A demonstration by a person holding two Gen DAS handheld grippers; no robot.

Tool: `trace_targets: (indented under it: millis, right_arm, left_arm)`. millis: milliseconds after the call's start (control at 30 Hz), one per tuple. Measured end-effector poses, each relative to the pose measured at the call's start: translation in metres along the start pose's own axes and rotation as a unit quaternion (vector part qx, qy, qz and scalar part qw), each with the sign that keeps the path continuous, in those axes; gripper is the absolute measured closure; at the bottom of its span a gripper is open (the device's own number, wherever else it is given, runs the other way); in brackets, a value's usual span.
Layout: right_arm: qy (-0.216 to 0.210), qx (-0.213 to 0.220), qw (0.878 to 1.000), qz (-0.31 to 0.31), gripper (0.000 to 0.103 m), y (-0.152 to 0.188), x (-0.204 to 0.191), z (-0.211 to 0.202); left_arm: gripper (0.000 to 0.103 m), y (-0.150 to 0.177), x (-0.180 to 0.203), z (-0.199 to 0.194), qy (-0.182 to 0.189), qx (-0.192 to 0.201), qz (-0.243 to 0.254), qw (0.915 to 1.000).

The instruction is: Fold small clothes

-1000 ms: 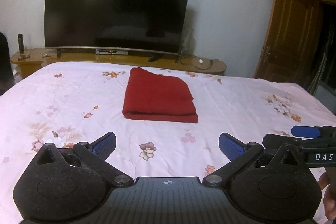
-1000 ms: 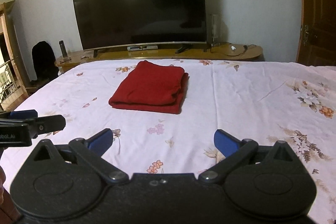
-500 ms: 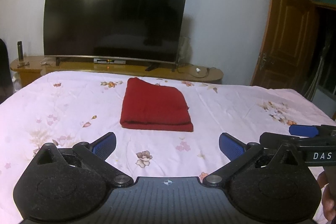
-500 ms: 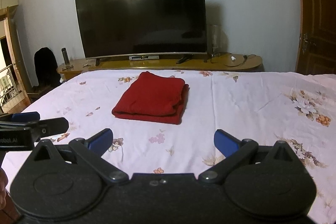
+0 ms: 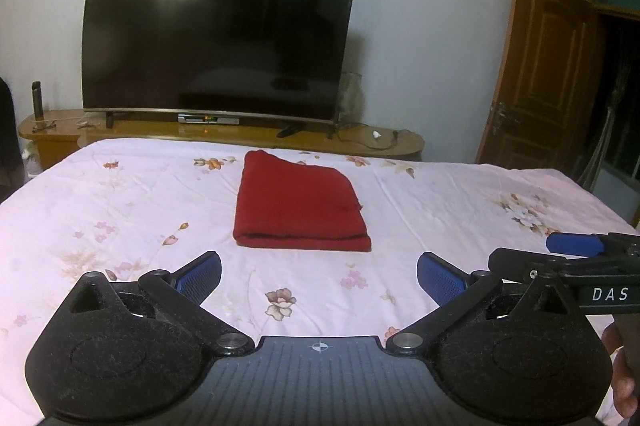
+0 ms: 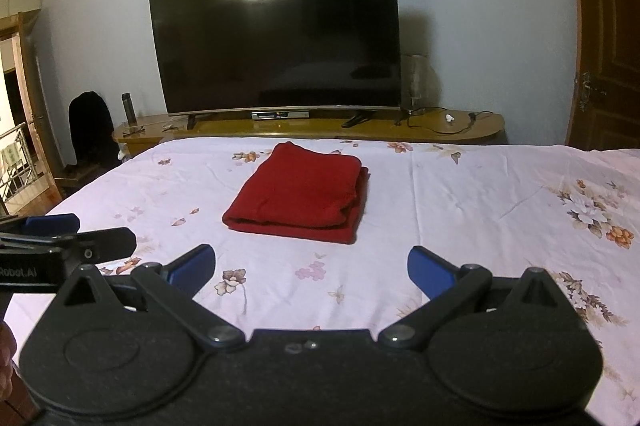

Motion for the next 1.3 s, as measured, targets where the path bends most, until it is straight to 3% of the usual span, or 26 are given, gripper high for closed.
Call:
trace_targets:
  millis: [1300]
  right_arm:
    - [0.006,0.003,1.000,0.007,0.001,-0.004,0.009,-0.002]
  left_arm:
    - [0.000,-0.004,0.010,0.007,0.001,0.006,0.016,0.9998]
Point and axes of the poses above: each gripper's, at about its wrist camera, not at the fingertips, and z roughly the way its jaws point, x to its right, y to its underside, the point moved 10 cm from there along z, roughly the way its jaws point, and after that the axes turned 15 degrees about z, right-handed, at the moved point
